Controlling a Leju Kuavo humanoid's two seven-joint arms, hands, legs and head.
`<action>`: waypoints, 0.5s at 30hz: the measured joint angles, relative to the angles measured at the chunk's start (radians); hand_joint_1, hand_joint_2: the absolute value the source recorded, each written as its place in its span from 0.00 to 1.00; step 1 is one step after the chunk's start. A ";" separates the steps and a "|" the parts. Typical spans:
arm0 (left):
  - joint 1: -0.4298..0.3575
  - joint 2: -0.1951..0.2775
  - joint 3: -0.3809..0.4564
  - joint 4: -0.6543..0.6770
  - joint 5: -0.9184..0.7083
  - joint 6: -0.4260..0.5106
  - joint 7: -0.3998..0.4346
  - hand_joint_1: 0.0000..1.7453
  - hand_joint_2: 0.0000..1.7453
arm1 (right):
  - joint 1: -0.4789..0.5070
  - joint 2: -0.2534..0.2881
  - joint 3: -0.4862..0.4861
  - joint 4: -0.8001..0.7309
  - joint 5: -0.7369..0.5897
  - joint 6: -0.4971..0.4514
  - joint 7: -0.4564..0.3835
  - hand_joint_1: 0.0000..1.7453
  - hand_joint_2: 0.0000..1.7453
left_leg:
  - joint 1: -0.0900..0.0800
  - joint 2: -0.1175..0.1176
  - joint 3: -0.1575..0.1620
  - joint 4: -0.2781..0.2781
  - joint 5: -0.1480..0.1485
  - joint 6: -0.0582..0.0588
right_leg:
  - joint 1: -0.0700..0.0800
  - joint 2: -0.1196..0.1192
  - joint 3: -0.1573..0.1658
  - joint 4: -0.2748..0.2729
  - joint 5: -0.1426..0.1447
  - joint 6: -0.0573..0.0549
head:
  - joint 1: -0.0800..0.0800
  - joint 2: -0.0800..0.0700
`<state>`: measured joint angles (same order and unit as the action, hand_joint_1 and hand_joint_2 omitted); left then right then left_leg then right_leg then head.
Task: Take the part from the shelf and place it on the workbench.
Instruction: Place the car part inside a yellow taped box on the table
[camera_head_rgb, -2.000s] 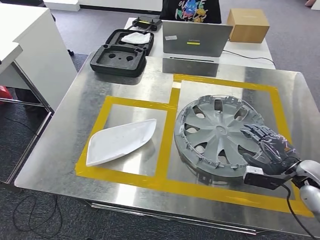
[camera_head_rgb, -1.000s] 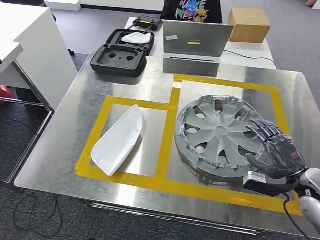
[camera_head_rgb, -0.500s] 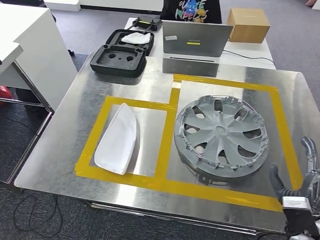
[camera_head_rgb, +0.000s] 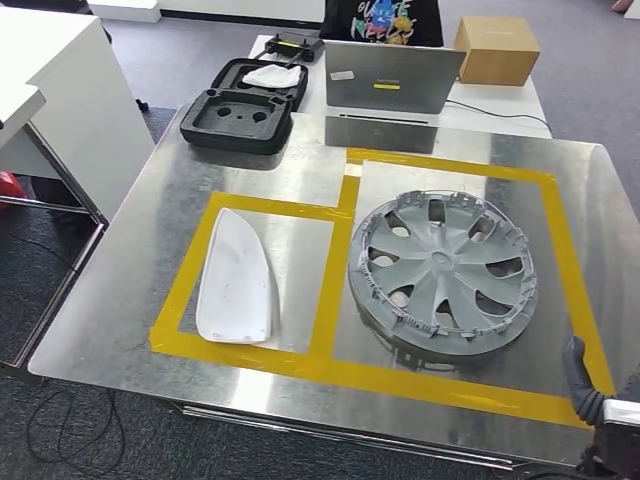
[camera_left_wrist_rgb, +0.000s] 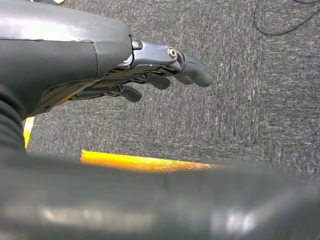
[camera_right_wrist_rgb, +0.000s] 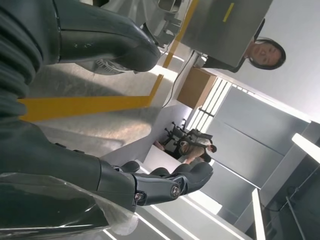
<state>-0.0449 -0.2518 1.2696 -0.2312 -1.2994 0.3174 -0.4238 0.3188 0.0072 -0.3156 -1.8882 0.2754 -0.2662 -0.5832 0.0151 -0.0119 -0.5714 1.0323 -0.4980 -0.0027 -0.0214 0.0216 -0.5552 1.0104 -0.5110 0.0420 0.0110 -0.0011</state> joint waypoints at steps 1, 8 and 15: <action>0.000 0.000 0.000 0.000 0.000 0.000 0.000 0.00 0.00 | -0.001 0.005 -0.003 0.000 0.003 0.005 -0.002 0.00 1.00 | -0.001 0.000 0.000 0.000 0.000 0.000 | -0.001 0.000 0.000 0.000 0.000 0.000 | 0.000 0.000; 0.000 0.003 0.000 0.000 0.000 -0.001 -0.003 0.00 0.00 | -0.006 0.029 -0.020 0.005 0.018 0.040 -0.017 0.00 1.00 | -0.009 0.000 0.000 0.006 -0.003 0.010 | -0.009 0.001 0.002 -0.002 0.003 0.010 | 0.000 0.000; -0.002 0.012 0.009 0.000 0.005 0.000 0.010 0.00 0.00 | -0.017 0.031 -0.022 0.010 0.014 0.050 -0.022 0.00 1.00 | -0.003 0.015 0.000 -0.025 0.027 0.039 | -0.011 -0.012 -0.069 0.168 -0.115 0.026 | 0.007 0.000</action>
<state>-0.0473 -0.2394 1.2787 -0.2310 -1.2948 0.3174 -0.4133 0.3018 0.0381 -0.3372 -1.8785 0.2897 -0.2159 -0.6056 0.0117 0.0036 -0.5713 1.0076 -0.4711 0.0363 -0.0323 0.0096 -0.6237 1.1783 -0.6261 0.0683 0.0179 -0.0011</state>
